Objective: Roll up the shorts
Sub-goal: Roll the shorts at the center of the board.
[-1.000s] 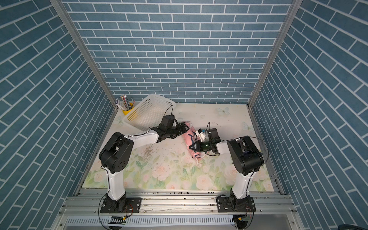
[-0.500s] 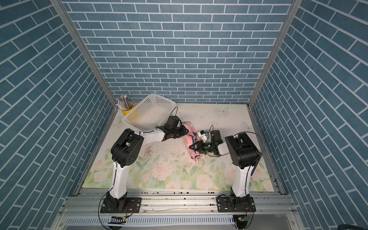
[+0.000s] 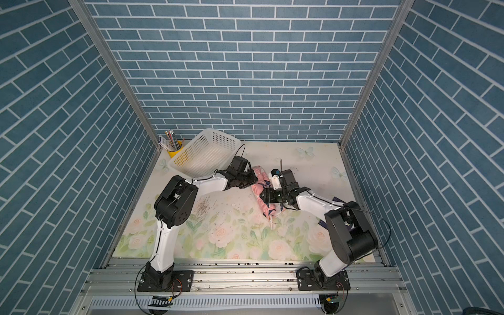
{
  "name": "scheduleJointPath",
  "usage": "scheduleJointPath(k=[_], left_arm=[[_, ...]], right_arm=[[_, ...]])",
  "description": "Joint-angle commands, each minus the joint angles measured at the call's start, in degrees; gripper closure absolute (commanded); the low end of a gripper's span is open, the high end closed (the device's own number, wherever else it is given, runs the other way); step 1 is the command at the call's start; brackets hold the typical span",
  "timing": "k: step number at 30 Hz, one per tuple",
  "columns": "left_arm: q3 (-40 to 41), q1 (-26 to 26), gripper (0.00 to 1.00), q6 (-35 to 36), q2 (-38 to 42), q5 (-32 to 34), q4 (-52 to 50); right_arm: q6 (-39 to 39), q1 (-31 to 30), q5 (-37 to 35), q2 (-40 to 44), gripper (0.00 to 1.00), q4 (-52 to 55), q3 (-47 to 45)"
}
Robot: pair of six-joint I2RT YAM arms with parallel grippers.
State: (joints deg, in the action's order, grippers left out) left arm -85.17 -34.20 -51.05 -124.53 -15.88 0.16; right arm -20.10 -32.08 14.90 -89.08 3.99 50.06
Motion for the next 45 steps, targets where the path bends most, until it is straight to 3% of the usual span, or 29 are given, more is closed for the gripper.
scheduleJointPath(k=[1, 5, 10, 13, 14, 17, 20, 22, 25, 28, 32, 40, 45], left_arm=[[-1.6, -0.1, 1.00, -1.0, -1.4, 0.1, -2.6], [-2.1, 0.0, 1.00, -2.2, -1.8, -0.7, -3.2], [-1.8, -0.1, 1.00, -3.4, -1.6, -1.7, -3.6], [-0.8, 0.0, 1.00, -4.1, -0.9, -2.4, -2.8], [-0.6, 0.0, 1.00, -4.3, -0.7, -2.7, -2.6], [-0.1, 0.1, 0.97, -4.1, 0.0, -3.1, -2.3], [0.7, 0.1, 0.50, -3.6, 1.2, -3.1, -1.3], [1.4, 0.0, 0.28, -2.7, 2.5, -2.5, -1.0], [2.9, 0.0, 0.15, -1.3, 4.6, -1.8, -0.5], [6.4, 0.1, 0.10, -0.4, 7.3, -1.3, 1.4], [10.0, 0.1, 0.07, 0.3, 8.9, -1.5, 5.1], [4.8, -0.6, 0.09, -0.4, 1.8, -2.9, 8.2], [-0.4, -0.8, 0.23, -0.4, -2.9, -2.8, 5.3]], right_arm=[[7.6, -5.5, -19.6, 0.9, 0.30, 8.0, 1.7], [9.7, -11.5, -29.0, -2.8, 0.29, 7.5, 4.4], [10.3, -13.5, -37.7, -8.6, 0.33, 4.9, 6.6], [11.6, -13.5, -36.5, -11.3, 0.44, 2.8, 7.1], [12.0, -13.4, -35.6, -12.2, 0.56, 2.7, 7.5], [11.6, -11.7, -27.7, -12.8, 0.84, 1.7, 7.3], [7.5, -7.0, -13.8, -11.1, 0.93, -1.8, 4.6], [4.0, -3.0, -3.5, -10.4, 0.94, -4.8, 2.3], [-2.4, 2.6, 10.3, -10.7, 0.95, -11.2, -1.6], [-9.6, 6.9, 21.2, -12.3, 0.94, -19.6, -5.4], [-19.1, 10.3, 30.2, -15.3, 0.94, -31.2, -9.5], [-25.5, 13.2, 35.0, -19.1, 0.91, -39.3, -12.0], [-27.1, 13.9, 36.2, -20.3, 0.88, -41.7, -13.1]])
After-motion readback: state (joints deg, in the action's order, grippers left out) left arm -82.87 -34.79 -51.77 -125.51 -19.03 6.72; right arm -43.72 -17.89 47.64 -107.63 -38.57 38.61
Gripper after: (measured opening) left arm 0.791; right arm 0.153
